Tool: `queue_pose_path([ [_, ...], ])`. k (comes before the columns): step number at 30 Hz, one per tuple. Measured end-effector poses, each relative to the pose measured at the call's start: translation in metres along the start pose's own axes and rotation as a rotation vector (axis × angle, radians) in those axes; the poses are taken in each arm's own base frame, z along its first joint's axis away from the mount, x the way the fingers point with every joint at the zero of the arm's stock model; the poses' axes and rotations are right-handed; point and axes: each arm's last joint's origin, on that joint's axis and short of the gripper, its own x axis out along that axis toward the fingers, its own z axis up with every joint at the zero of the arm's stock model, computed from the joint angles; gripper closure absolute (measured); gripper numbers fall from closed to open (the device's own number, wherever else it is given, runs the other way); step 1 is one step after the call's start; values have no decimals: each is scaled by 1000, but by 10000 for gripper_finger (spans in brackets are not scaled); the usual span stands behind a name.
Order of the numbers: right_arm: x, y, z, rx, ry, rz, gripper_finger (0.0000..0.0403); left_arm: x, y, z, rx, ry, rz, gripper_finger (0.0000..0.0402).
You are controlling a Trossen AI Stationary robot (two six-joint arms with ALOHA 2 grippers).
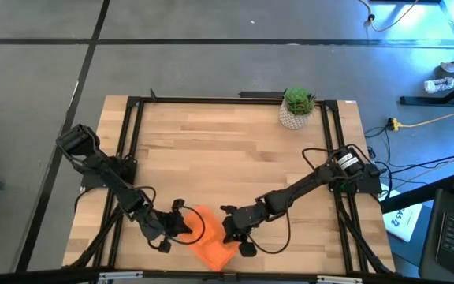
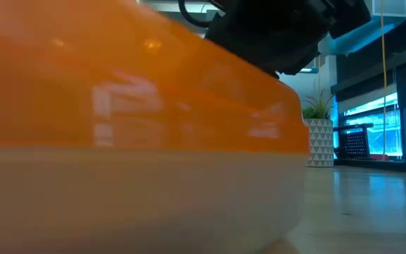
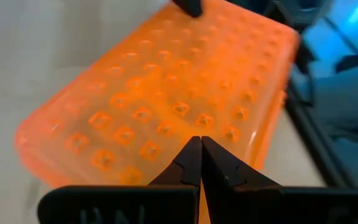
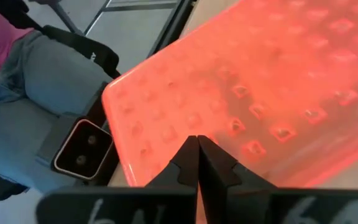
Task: Pack school essentials
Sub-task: Move the supply box to the center
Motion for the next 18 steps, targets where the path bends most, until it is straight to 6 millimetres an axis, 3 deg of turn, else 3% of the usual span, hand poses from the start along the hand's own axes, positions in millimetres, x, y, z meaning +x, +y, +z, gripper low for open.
queue_pose_path([
  [7, -4, -12, -1, 18, 43, -32, 398, 7, 20, 7, 20, -42, 166, 401],
  [18, -26, -27, 6, 6, 107, -154, 398, 20, 71, 25, -6, -35, 329, 401],
])
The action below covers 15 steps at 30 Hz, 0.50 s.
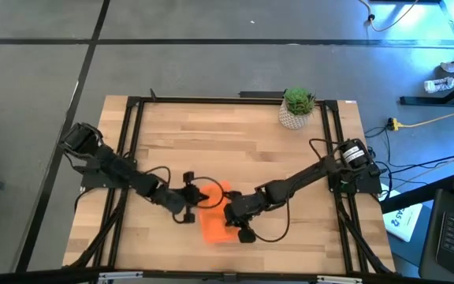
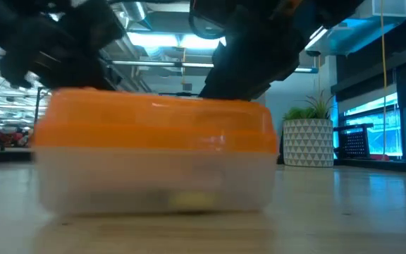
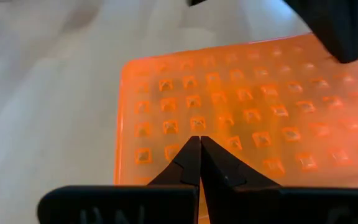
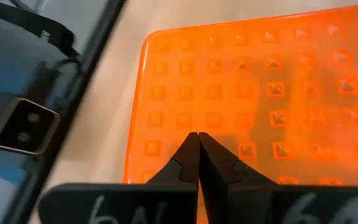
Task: Pack school essentials
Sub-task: Move the supply box to the center
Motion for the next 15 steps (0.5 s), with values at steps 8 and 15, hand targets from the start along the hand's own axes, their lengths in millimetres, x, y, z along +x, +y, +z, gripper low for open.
queue_pose_path([
  [8, -12, -16, 4, -44, 22, -71, 398, 12, 24, 8, 49, 9, 69, 401],
  [15, -55, -23, 8, -119, 72, -256, 398, -10, 35, 27, 126, -56, 20, 401],
])
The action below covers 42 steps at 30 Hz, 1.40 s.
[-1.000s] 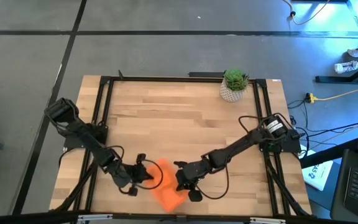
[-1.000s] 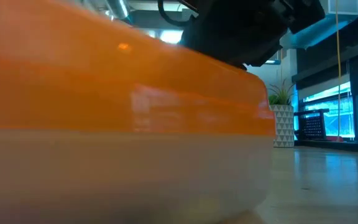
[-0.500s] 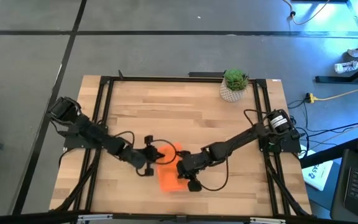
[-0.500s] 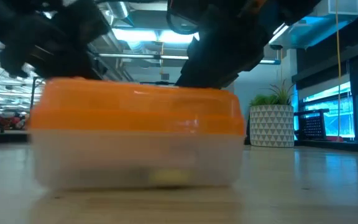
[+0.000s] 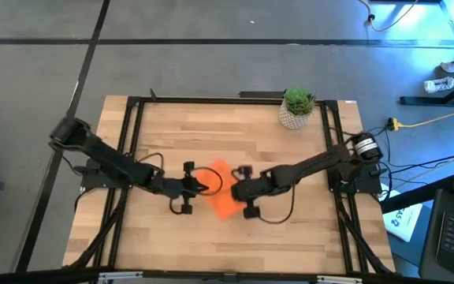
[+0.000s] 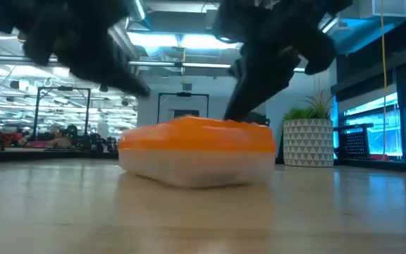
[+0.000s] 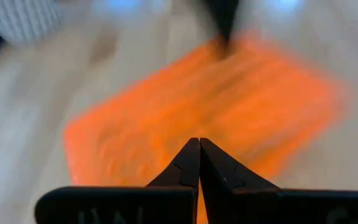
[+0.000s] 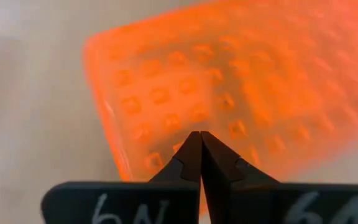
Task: Pack school essentials
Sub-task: Move the supply box to the center, then return to Home Position
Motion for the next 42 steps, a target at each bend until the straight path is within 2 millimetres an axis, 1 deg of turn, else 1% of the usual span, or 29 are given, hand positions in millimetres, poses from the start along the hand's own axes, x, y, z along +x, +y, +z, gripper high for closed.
queue_pose_path([
  [2, -16, -6, -1, -18, 28, -85, 399, -13, 6, 11, 6, -52, -2, 401],
  [4, -36, -9, 1, -17, 10, -141, 399, -26, 13, 17, 7, -66, 11, 401],
  [7, -61, -13, 3, -14, -15, -147, 399, -46, 23, 23, -5, -90, 14, 401],
  [11, -95, -21, 0, -10, -123, -149, 399, -72, 36, 28, -22, -121, 26, 401],
  [13, -109, -23, -7, 4, -183, -144, 399, -85, 42, 28, -25, -131, 21, 401],
  [15, -121, -25, -19, 11, -229, -135, 399, -98, 47, 28, -32, -147, 20, 401],
  [17, -132, -26, -28, 25, -311, -128, 399, -111, 52, 26, -36, -156, 14, 401],
  [19, -139, -28, -40, 39, -386, -119, 399, -122, 56, 24, -47, -190, 0, 401],
  [22, -145, -29, -62, 49, -481, -80, 399, -134, 61, 13, -61, -248, -15, 401],
  [26, -157, -36, -88, 81, -606, -63, 399, -144, 68, -4, -106, -319, -14, 401],
  [31, -167, -45, -117, 107, -742, -53, 399, -157, 78, -22, -166, -427, -20, 401],
  [36, -171, -51, -144, 125, -875, -24, 399, -167, 86, -38, -207, -530, -26, 401],
  [42, -171, -55, -170, 153, -928, -50, 399, -176, 92, -49, -207, -626, -11, 401],
])
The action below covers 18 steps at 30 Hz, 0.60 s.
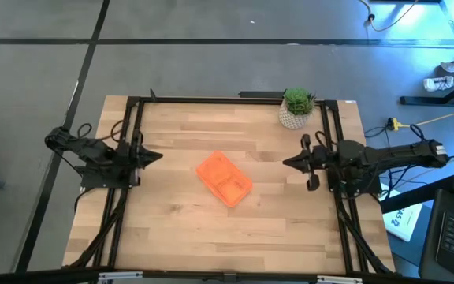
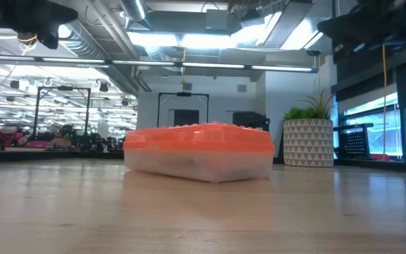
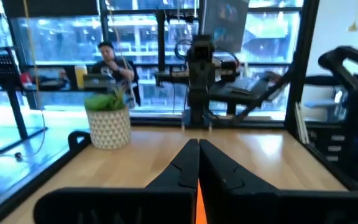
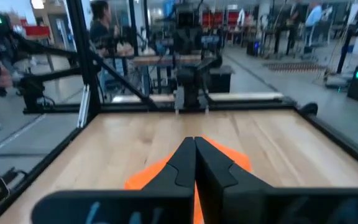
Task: Pack school essentials
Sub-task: Return to Home Position
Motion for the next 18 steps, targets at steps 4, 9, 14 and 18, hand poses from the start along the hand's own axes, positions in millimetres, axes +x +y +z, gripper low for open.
queue_pose_path([
  [4, -12, -3, -3, 0, -61, -12, 399, 1, 0, -2, 11, 14, 13, 401],
  [9, -25, -4, -13, -1, -116, -14, 399, 2, -1, -6, 9, 24, 15, 401],
  [14, -32, -5, -27, 0, -141, -13, 399, 4, -2, -12, 10, 25, 15, 401],
  [18, -35, -5, -40, -5, -153, -13, 399, 6, -3, -21, 16, 43, 17, 401],
])
